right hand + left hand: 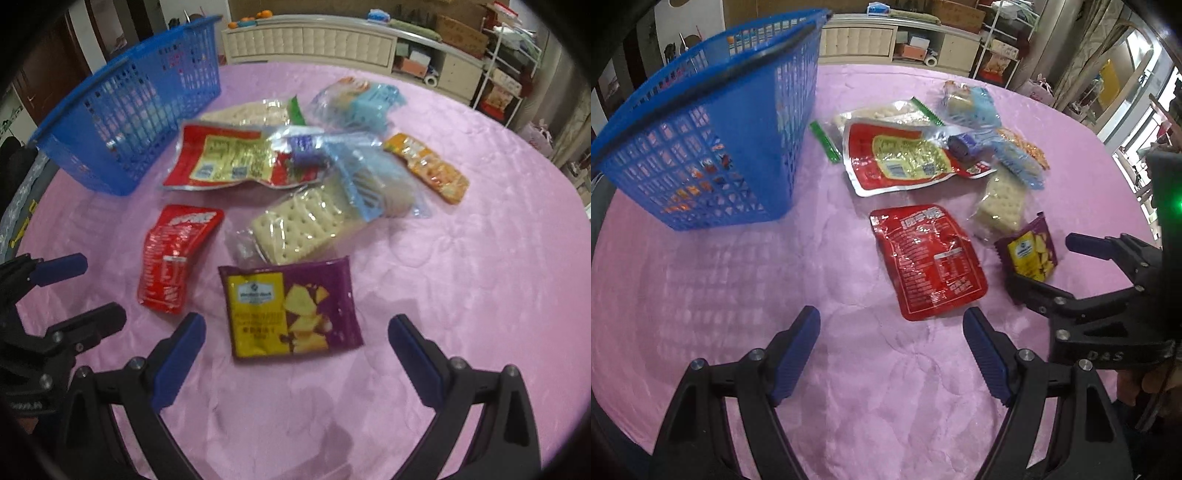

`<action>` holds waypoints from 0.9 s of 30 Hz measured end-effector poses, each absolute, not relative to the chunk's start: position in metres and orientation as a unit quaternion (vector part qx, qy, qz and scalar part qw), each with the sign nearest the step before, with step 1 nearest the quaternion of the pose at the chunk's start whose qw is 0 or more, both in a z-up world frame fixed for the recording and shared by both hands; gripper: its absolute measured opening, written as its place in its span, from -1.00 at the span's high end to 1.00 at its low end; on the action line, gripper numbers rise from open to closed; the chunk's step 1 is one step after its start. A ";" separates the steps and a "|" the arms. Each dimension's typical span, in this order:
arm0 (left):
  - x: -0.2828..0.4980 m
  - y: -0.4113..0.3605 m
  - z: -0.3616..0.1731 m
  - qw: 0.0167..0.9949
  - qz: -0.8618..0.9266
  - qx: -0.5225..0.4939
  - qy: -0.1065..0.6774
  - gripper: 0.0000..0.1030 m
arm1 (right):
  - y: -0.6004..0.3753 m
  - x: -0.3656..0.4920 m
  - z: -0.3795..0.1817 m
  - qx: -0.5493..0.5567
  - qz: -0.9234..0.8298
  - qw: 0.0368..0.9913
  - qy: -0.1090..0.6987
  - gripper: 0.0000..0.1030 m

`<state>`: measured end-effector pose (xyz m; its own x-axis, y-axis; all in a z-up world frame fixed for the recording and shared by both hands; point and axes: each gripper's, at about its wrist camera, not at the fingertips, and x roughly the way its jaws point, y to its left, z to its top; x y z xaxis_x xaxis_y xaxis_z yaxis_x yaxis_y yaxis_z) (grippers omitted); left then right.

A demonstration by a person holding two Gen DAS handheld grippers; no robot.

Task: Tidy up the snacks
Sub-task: 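Grasp the red sachet with the left gripper while the right grasps the purple chip bag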

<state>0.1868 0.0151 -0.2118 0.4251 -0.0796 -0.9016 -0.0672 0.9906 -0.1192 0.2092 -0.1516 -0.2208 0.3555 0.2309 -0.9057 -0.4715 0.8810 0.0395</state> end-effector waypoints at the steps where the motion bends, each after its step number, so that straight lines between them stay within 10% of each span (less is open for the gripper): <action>1: 0.187 0.016 -0.213 0.840 -0.003 -0.070 0.538 -0.52 | -0.150 0.211 -0.225 -0.116 0.215 0.813 0.528 -0.95; 10: 0.189 0.022 -0.218 0.831 0.004 -0.076 0.552 -0.52 | -0.148 0.206 -0.229 -0.117 0.217 0.843 0.479 -0.45; 27: 0.239 -0.003 -0.227 0.817 -0.017 -0.091 0.569 -0.51 | -0.179 0.215 -0.208 -0.083 0.217 0.859 0.456 -0.36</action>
<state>0.2395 -0.0027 -0.2274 0.3511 -0.1312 -0.9271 -0.0770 0.9827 -0.1682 0.2145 -0.1787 -0.2078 0.4896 0.2972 -0.8198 -0.4486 0.8920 0.0555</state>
